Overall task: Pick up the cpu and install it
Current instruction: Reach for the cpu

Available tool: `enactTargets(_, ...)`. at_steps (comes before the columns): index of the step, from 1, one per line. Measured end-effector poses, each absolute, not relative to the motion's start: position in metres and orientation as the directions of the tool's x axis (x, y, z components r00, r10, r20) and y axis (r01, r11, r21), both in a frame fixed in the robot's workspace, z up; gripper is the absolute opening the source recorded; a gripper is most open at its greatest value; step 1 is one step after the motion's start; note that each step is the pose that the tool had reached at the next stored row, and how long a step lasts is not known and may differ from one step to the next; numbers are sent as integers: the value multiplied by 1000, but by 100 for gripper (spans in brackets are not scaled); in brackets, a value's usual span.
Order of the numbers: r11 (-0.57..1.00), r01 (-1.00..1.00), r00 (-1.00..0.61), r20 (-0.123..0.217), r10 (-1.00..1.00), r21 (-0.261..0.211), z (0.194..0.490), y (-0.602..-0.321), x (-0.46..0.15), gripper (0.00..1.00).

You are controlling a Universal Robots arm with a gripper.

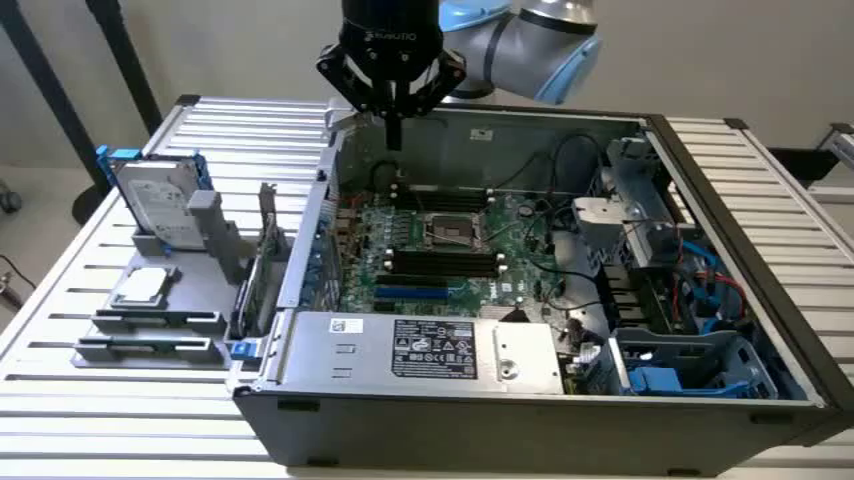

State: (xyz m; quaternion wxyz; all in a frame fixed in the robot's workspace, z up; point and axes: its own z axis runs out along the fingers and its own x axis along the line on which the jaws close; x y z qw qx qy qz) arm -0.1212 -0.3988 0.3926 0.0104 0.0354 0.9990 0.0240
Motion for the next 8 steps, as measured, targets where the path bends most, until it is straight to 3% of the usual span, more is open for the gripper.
enactTargets(8, 996, 70, -997, -19, 71, 49, 393, -399, -121, 11)
